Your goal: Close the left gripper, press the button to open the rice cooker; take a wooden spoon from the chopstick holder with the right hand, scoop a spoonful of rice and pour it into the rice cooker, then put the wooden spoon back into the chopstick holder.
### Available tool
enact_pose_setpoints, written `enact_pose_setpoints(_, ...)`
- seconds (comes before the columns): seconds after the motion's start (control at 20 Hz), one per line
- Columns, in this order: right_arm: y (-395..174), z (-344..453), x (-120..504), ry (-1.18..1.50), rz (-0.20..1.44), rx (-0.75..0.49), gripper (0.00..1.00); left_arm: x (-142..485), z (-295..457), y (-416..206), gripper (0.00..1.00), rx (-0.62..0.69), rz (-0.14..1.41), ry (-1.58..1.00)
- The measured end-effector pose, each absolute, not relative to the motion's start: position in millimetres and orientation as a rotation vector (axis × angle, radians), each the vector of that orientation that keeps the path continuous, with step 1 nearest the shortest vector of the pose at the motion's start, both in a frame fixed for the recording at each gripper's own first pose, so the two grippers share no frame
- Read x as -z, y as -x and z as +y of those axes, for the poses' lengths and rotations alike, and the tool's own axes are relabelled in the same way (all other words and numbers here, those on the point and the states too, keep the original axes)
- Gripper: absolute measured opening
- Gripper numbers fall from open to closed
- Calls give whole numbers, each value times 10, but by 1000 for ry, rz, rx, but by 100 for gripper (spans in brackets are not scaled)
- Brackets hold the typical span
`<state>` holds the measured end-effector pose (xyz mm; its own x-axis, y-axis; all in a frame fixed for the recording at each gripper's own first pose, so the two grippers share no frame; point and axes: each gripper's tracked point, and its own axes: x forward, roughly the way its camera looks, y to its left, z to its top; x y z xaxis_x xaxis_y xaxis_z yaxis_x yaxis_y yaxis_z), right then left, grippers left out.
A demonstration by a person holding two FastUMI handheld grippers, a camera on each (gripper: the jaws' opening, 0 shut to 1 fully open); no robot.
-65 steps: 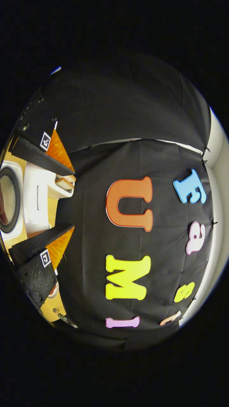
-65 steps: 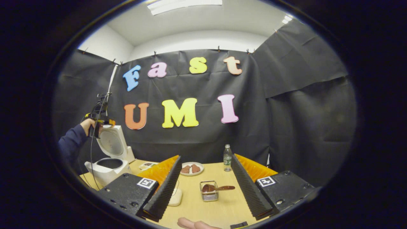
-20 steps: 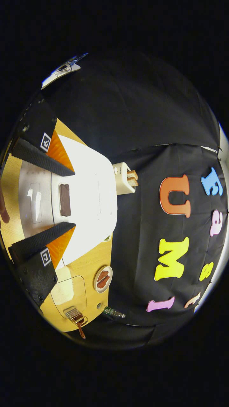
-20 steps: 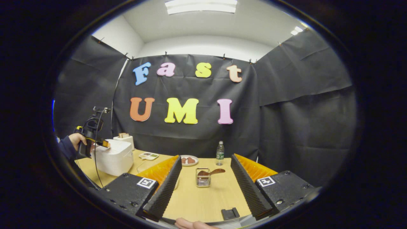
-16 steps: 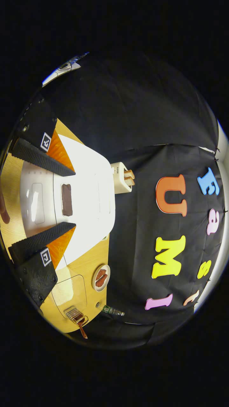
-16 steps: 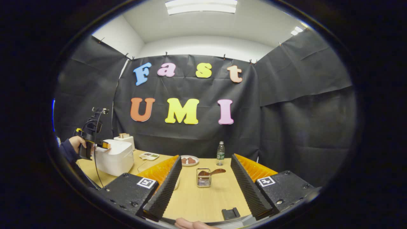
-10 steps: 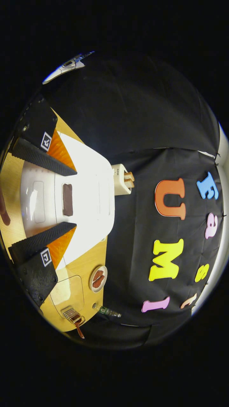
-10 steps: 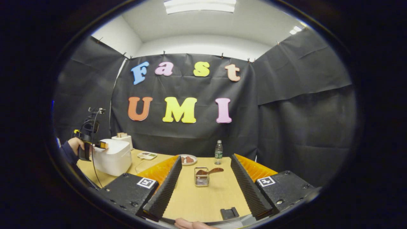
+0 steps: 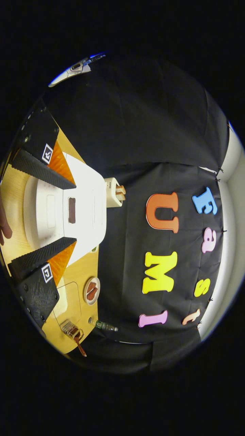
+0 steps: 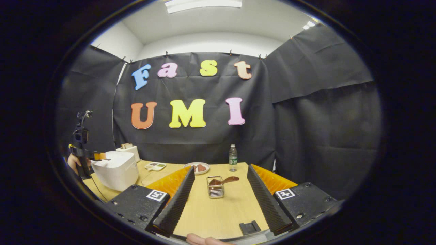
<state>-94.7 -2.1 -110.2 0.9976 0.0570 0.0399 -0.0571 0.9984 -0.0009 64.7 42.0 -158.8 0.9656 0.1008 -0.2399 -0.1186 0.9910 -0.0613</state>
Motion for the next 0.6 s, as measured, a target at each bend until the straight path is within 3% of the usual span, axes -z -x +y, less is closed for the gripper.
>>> enact_pose_setpoints(0.4, 977, -135, 1074, -7, -41, -30, 100, 884, -145, 175, 93, -5, 55, 136)
enact_pose_setpoints(0.45, 989, -139, 1074, 2, -37, -26, 94, 791, -129, 261, 93, -7, 28, 134)
enact_pose_setpoints(0.55, 1012, -97, 1042, 26, -40, -23, 94, 667, -114, 419, 93, -12, -4, 133)
enact_pose_setpoints(0.6, 1040, -56, 1021, 33, -44, -27, 100, 644, -150, 487, 93, -5, -14, 135)
